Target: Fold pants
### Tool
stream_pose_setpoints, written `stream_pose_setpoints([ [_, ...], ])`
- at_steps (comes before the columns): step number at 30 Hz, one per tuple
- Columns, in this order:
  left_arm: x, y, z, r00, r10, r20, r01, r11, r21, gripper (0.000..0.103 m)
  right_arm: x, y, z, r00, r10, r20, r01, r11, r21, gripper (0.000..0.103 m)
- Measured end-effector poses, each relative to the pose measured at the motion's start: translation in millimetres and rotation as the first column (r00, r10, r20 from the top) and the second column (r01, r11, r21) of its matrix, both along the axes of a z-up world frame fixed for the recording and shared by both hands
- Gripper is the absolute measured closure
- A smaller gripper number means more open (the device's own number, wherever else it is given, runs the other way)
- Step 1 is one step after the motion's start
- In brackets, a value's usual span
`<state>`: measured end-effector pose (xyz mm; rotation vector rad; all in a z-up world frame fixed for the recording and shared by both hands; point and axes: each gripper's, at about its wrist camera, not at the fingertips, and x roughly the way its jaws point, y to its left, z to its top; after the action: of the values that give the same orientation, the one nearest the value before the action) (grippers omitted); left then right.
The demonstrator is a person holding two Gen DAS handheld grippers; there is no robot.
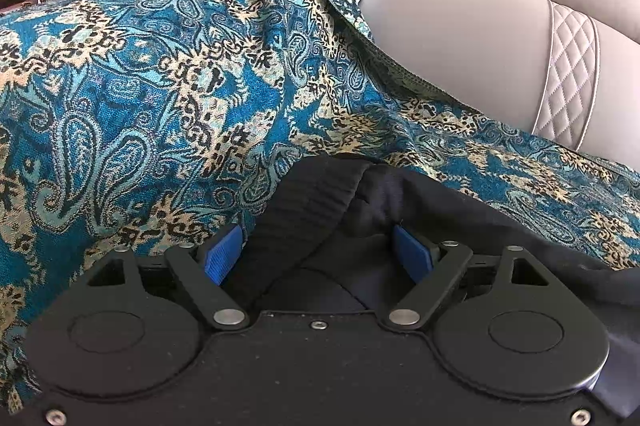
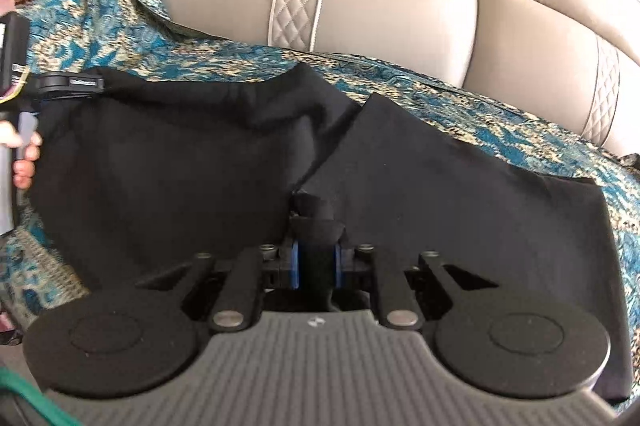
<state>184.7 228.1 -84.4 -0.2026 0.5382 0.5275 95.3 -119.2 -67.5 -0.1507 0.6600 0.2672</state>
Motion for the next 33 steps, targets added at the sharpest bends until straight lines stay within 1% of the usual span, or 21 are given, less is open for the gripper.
stream_pose_setpoints([
  [3, 0.1, -0.1, 0.1, 1.0, 0.0, 0.0, 0.0, 1.0, 0.0, 0.02, -10.7, -2.0, 0.8, 0.999, 0.033, -0.016, -0.033, 0.999, 0.021, 0.084],
  [5, 0.1, 0.1, 0.1, 1.0, 0.0, -0.001, 0.0, 1.0, 0.001, 0.02, -16.2, -2.4, -0.5, 0.998, 0.052, -0.024, -0.052, 0.999, 0.013, 0.084],
  [8, 0.2, -0.7, 0.0, 1.0, 0.001, -0.004, -0.001, 1.0, 0.007, 0.02, -21.1, -3.0, -5.3, 0.998, 0.055, -0.034, -0.055, 0.998, 0.015, 0.083],
  [10, 0.6, -1.2, 0.1, 1.0, 0.002, -0.005, -0.002, 1.0, 0.01, 0.02, -22.8, -4.2, -5.9, 0.998, 0.059, -0.037, -0.058, 0.998, 0.038, 0.074],
  [11, 0.5, -1.2, 0.3, 1.0, 0.002, -0.006, -0.002, 1.0, 0.01, 0.02, -24.1, -5.1, -5.3, 0.996, 0.073, -0.042, -0.071, 0.996, 0.057, 0.061],
  [12, 0.4, -1.4, 1.2, 1.0, 0.001, -0.008, -0.001, 1.0, 0.01, 0.02, -25.6, -5.7, -4.5, 0.995, 0.086, -0.044, -0.082, 0.994, 0.073, 0.04],
  [13, -0.1, -1.0, 2.7, 1.0, -0.003, -0.009, 0.003, 1.0, 0.007, 0.02, -26.7, -5.9, -3.8, 0.994, 0.102, -0.045, -0.097, 0.991, 0.088, 0.037],
  [14, -1.9, -0.7, 4.6, 1.0, -0.011, -0.011, 0.011, 1.0, 0.003, 0.02, -28.7, -6.1, -3.1, 0.991, 0.126, -0.048, -0.12, 0.987, 0.105, 0.032],
  [16, -8.5, -2.3, 9.2, 1.0, -0.019, -0.017, 0.019, 1.0, 0.002, 0.021, -34.7, -6.4, 0.0, 0.987, 0.159, -0.037, -0.154, 0.98, 0.123, 0.029],
  [18, -19.5, -7.9, 16.2, 1.0, -0.024, -0.012, 0.024, 1.0, 0.009, 0.029, -39.1, -10.1, 4.8, 0.984, 0.178, -0.024, -0.173, 0.974, 0.148, 0.026],
  [19, -25.1, -12.5, 20.5, 0.999, -0.04, -0.01, 0.04, 0.999, 0.021, 0.03, -39.9, -13.1, 7.6, 0.983, 0.18, -0.02, -0.174, 0.97, 0.168, 0.024],
  [21, -38.6, -25.8, 30.8, 0.996, -0.087, 0.013, 0.086, 0.994, 0.061, 0.03, -41.6, -25.2, 14.5, 0.987, 0.158, 0.0, -0.155, 0.964, 0.217, 0.017],
  [23, -52.8, -43.6, 40.6, 0.989, -0.141, 0.034, 0.137, 0.985, 0.107, 0.03, -39.1, -39.6, 20.8, 0.992, 0.122, 0.013, -0.122, 0.963, 0.242, 0.014],
  [25, -65.5, -65.8, 47.3, 0.977, -0.207, 0.046, 0.201, 0.972, 0.121, 0.03, -31.5, -54.7, 26.6, 0.998, 0.057, 0.024, -0.061, 0.971, 0.231, 0.014],
  [27, -72.1, -90.4, 51.5, 0.956, -0.291, 0.046, 0.284, 0.952, 0.114, 0.032, -20.3, -73.8, 30.8, 0.999, -0.034, 0.022, 0.029, 0.977, 0.214, 0.014],
  [29, -76.6, -118.8, 52.7, 0.928, -0.37, 0.038, 0.363, 0.924, 0.121, 0.035, -7.0, -92.4, 31.5, 0.993, -0.118, 0.005, 0.115, 0.974, 0.194, 0.014],
  [31, -78.4, -152.1, 53.1, 0.899, -0.437, 0.015, 0.432, 0.893, 0.129, 0.042, 1.8, -107.1, 29.7, 0.985, -0.174, 0.003, 0.171, 0.972, 0.159, 0.014],
  [33, -79.6, -183.6, 51.6, 0.86, -0.51, 0.009, 0.505, 0.855, 0.119, 0.052, 9.8, -119.1, 27.3, 0.973, -0.23, 0.007, 0.228, 0.968, 0.107, 0.014],
])
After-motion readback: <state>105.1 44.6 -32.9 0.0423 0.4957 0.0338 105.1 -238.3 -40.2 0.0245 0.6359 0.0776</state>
